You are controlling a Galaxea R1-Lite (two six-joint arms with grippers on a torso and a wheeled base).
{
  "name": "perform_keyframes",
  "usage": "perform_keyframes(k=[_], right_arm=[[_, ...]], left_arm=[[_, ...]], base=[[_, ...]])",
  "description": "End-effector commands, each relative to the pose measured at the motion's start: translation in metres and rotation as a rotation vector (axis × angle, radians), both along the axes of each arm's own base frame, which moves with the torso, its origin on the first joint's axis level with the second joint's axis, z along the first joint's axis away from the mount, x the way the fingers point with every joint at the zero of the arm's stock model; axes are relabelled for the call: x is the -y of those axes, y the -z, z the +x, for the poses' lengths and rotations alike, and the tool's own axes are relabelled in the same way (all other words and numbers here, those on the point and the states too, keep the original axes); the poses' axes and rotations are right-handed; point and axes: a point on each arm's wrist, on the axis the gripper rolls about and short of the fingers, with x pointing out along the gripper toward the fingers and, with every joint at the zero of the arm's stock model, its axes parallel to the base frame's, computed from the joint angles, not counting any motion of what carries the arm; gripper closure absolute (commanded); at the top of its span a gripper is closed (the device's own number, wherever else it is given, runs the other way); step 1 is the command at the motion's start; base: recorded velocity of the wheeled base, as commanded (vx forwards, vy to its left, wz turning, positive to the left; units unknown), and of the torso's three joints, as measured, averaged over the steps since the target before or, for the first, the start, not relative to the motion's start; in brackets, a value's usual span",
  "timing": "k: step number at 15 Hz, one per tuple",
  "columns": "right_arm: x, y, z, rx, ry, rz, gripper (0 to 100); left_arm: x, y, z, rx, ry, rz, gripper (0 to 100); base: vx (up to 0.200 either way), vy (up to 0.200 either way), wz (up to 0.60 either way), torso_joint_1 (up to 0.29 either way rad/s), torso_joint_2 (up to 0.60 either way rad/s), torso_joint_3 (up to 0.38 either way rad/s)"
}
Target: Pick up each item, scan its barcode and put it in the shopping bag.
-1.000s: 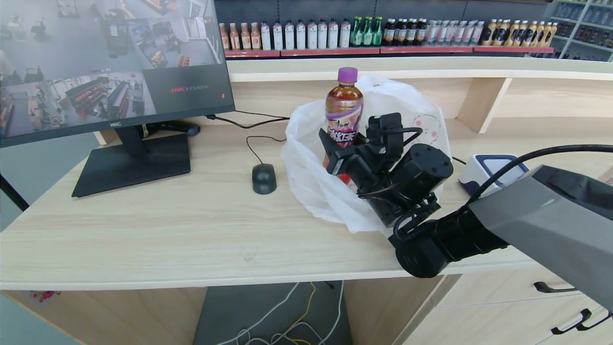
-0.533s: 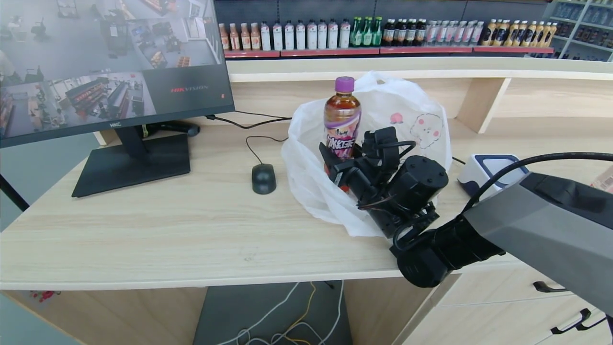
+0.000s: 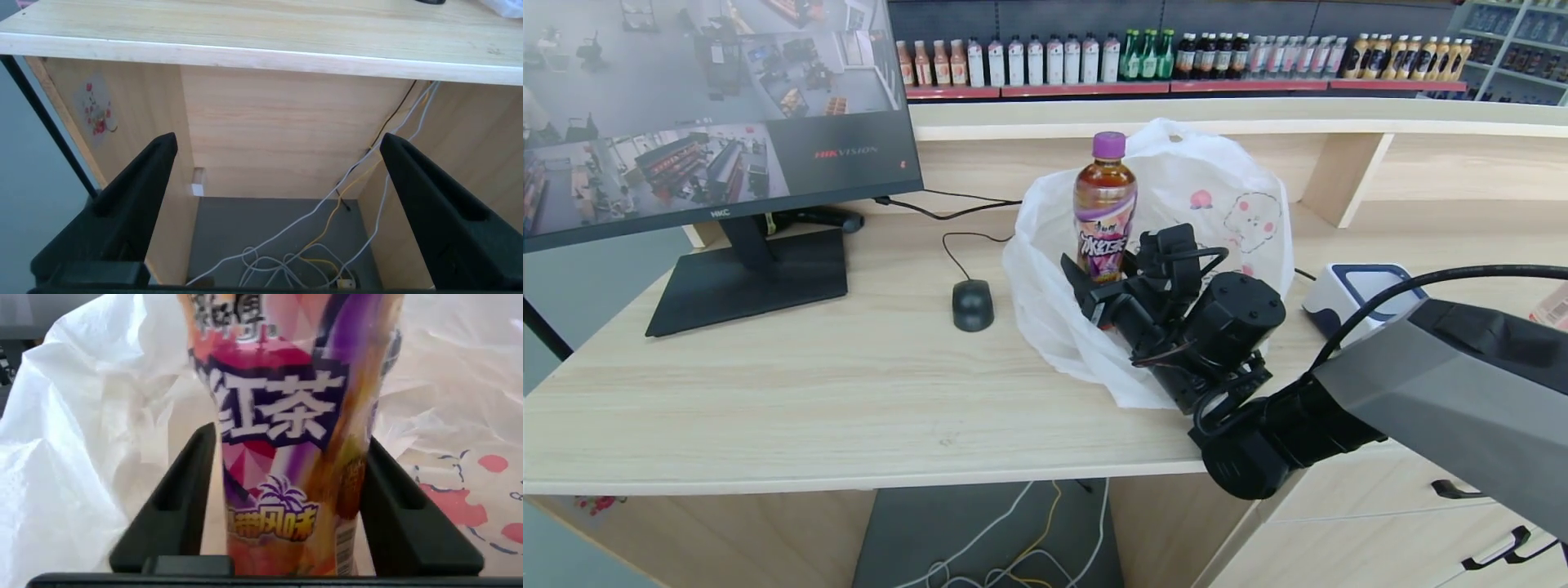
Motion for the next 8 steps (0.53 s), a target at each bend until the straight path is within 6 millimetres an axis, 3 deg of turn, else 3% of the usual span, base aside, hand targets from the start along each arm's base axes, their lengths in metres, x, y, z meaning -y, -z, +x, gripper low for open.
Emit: perform_keyframes(k=[1, 8], right_arm=[[-0.001, 0.004, 0.001, -0.006, -0.001, -0.004, 0], [0.004, -0.026, -0.023, 0.030, -0.022, 0.020, 0]], left_arm=[[0.000, 0.000, 0.000, 0.001, 0.000, 0.001, 0], [0.000, 0.000, 0.000, 0.001, -0.002, -0.001, 0]], base=[[0.000, 0.000, 0.00, 0.000, 0.00, 0.000], [0.000, 0.000, 0.00, 0.000, 0.00, 0.000]])
